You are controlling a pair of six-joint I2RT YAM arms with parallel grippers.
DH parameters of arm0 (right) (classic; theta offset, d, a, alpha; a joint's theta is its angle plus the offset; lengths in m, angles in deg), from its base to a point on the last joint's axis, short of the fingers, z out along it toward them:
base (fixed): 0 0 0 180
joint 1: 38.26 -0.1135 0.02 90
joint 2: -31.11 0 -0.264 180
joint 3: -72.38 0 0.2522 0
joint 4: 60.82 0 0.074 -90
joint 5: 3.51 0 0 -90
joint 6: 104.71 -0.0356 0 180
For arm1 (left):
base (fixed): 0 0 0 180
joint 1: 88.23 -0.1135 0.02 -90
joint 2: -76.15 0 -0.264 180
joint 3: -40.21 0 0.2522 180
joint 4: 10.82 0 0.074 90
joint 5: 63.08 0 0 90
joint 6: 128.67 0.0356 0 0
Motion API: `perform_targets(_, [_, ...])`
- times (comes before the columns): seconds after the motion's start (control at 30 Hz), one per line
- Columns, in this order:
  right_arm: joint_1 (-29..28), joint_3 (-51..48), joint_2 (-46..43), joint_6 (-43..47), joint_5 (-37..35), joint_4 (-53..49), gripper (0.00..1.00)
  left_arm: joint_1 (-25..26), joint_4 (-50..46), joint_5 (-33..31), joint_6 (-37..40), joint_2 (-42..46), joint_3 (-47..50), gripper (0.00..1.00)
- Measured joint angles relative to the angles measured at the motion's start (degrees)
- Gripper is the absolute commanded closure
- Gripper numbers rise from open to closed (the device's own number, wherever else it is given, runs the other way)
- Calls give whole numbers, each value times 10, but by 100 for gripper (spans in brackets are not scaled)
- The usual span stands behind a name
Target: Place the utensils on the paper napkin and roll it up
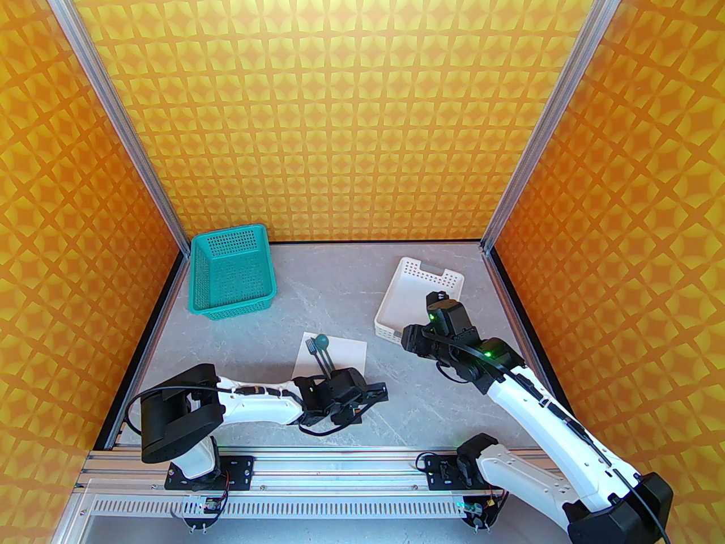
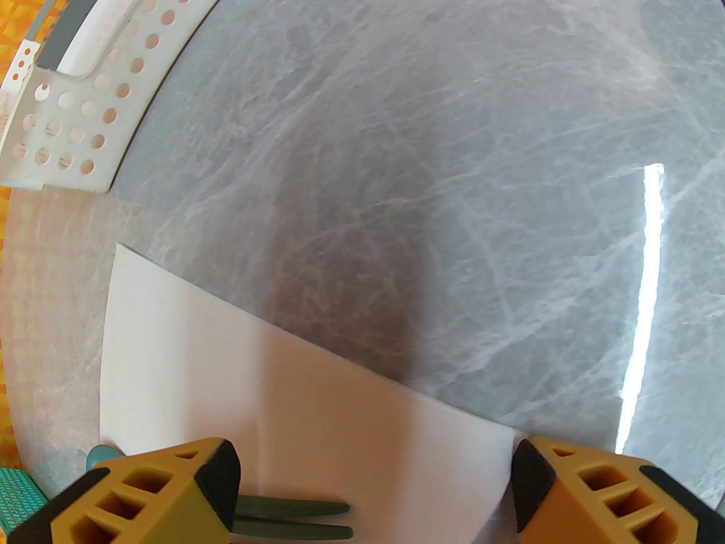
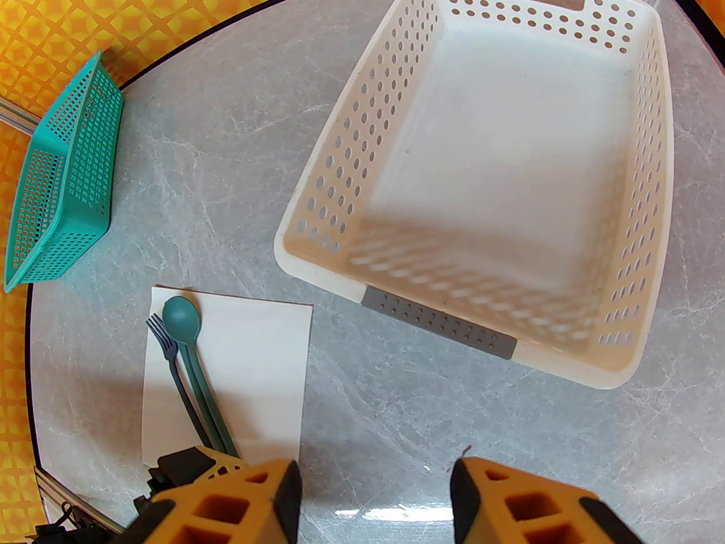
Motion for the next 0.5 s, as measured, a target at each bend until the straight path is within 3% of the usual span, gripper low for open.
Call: perform_targets(0.5, [0,0,12,16,48,-3,52,-31,12,-1,8,28,5,19])
